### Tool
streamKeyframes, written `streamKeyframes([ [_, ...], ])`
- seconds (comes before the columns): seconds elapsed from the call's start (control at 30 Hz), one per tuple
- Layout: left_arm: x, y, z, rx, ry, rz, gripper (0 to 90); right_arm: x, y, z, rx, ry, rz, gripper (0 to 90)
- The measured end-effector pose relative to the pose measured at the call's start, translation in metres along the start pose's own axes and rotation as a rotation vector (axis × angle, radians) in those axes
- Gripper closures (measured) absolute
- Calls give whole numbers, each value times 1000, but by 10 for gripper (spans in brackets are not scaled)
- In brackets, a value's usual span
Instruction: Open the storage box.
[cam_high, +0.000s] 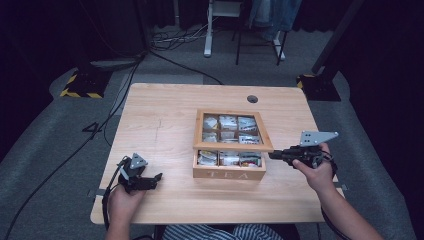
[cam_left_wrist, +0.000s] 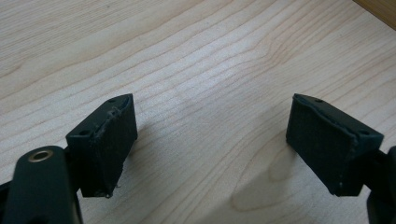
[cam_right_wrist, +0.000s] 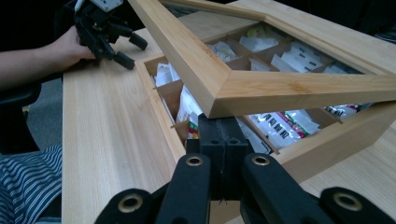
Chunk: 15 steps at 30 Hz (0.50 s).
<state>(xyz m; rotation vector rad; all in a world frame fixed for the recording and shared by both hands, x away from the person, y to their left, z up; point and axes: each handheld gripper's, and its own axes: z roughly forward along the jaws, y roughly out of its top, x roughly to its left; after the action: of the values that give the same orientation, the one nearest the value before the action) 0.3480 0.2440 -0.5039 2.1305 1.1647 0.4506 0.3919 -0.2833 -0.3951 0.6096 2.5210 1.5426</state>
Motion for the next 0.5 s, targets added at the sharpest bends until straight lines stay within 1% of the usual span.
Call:
streamKeyframes([
  [0.03, 0, 0, 0, 0, -2, -2, 171, -1, 1, 0, -15, -3, 5, 900],
  [0.07, 0, 0, 0, 0, 0, -1, 171, -1, 1, 0, -15, -3, 5, 900],
  [0.13, 0, 0, 0, -2, 0, -5, 171, -2, 2, 1, -32, -4, 12, 900],
  [0.4, 0, 0, 0, -3, 0, -7, 171, -6, 5, 6, -54, -1, 30, 900],
  [0.5, 0, 0, 0, -3, 1, -8, 171, -9, 7, 7, -79, -3, 39, 900],
])
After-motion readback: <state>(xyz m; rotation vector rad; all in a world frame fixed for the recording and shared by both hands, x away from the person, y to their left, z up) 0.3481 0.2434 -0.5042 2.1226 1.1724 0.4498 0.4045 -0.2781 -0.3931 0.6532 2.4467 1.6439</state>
